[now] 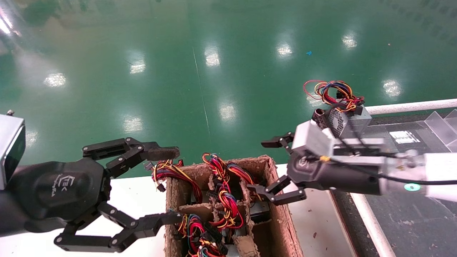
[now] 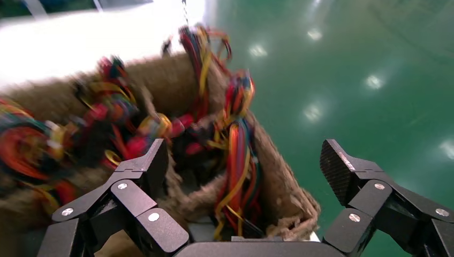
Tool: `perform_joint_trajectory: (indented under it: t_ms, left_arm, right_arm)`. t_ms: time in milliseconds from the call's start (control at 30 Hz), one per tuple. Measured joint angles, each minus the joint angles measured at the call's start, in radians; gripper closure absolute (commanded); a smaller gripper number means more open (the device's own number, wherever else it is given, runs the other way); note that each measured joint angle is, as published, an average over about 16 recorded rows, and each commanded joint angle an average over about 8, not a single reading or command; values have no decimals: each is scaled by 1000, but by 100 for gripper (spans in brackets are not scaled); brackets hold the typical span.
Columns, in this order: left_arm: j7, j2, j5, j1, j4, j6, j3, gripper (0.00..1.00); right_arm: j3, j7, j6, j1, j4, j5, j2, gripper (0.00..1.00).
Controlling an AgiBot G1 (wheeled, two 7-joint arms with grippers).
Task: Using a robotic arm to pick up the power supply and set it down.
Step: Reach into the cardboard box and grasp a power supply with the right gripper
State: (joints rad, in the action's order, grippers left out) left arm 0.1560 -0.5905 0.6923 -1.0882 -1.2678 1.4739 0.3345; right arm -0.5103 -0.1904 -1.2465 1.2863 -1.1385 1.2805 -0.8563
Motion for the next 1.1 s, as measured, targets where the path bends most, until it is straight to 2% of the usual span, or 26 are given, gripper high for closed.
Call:
perform_joint_trajectory:
  t_ms: [167, 200, 233, 633, 1100]
  left_arm:
    - [0, 0, 0, 0, 0, 0, 0, 0]
    - [0, 0, 0, 0, 0, 0, 0, 0]
    - [0, 0, 0, 0, 0, 0, 0, 0]
    - [0, 0, 0, 0, 0, 0, 0, 0]
    - [0, 0, 0, 0, 0, 0, 1, 0]
  right_arm:
    - [-24, -3, 66, -2, -18, 72, -36, 85]
    - [-29, -5, 77, -4, -22, 85, -42, 95]
    - [-33, -8, 88, -5, -26, 96, -47, 100]
    - [-58, -31, 177, -27, -62, 178, -86, 100]
    - [-67, -33, 207, -56, -104, 206, -85, 100]
